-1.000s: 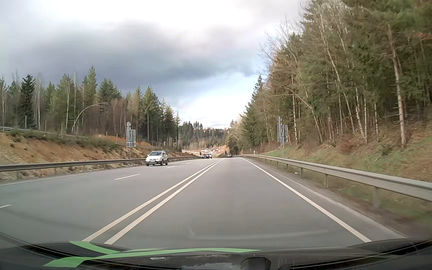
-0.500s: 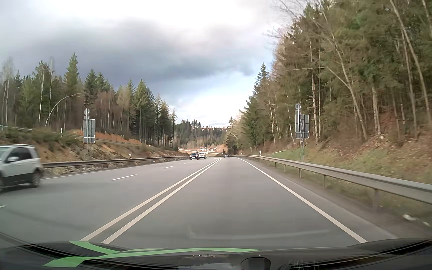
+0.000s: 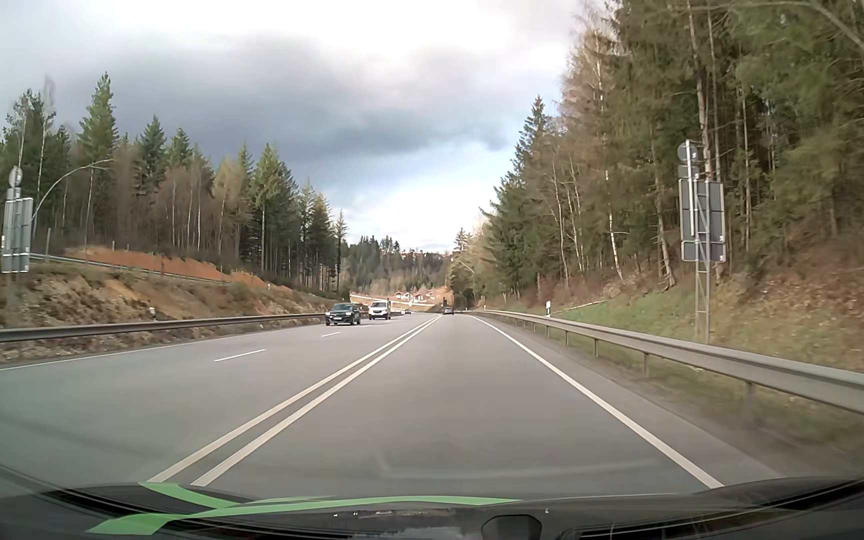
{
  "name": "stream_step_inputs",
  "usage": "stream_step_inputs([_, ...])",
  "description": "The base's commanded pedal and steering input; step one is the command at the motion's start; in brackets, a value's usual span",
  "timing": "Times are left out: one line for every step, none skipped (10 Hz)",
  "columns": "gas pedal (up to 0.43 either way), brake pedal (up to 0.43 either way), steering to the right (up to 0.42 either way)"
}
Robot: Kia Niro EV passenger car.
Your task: Follow the waypoints while adhering to traffic rules and regulations
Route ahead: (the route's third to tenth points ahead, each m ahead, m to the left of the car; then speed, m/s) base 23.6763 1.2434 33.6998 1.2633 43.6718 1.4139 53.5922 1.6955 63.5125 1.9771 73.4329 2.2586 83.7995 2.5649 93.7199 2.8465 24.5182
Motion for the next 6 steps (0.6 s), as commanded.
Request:
stream_step_inputs([0.079, 0.0, -0.001])
stream_step_inputs([0.079, 0.0, -0.001])
stream_step_inputs([0.079, 0.0, -0.001])
stream_step_inputs([0.079, 0.0, -0.001])
stream_step_inputs([0.079, 0.0, -0.002])
stream_step_inputs([0.079, 0.0, -0.003])
